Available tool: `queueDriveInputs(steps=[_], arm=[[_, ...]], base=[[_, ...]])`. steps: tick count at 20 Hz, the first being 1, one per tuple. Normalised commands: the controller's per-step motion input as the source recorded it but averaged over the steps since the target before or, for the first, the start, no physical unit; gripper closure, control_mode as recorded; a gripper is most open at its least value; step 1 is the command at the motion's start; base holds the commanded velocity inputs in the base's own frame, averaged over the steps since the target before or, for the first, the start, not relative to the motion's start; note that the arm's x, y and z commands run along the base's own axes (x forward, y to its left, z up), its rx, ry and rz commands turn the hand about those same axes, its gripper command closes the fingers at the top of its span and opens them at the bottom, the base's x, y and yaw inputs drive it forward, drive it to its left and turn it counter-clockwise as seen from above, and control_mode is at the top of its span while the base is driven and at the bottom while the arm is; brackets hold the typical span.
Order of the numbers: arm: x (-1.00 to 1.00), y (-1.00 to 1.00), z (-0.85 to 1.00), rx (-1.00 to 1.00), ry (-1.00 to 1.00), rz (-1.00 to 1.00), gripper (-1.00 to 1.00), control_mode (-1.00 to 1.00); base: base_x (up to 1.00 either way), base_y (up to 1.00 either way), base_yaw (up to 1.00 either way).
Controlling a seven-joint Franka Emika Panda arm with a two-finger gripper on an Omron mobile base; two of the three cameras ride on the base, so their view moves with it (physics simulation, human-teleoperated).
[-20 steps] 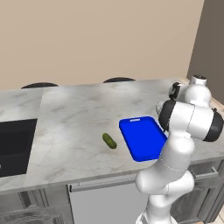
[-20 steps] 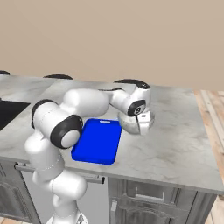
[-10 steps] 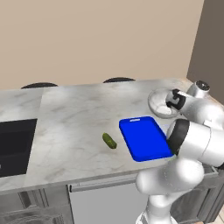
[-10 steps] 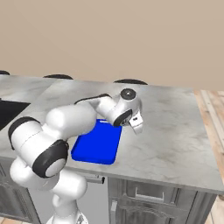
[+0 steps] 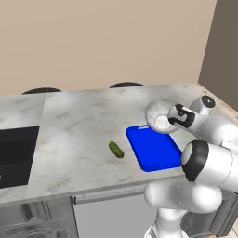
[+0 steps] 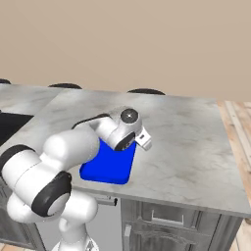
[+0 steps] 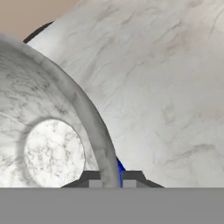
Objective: Place the two vegetables and bowl onto the tray for setting up a vegetable dip station.
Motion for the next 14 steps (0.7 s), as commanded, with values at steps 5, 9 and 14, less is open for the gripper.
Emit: queueDriveInputs(steps=[5,9,14], arm=[[0.01,0.29,0.18,-0.15,0.13,0.26,1.00,-1.00],[0.04,0.31,0.11,-0.12,0.13,0.20,1.00,-1.00],[0.12,0.19,0.10,-0.01,0.19,0.04,1.00,-1.00]], base=[[0.00,0.00,0.00],[0.00,0.00,0.00],[0.00,0.00,0.00]])
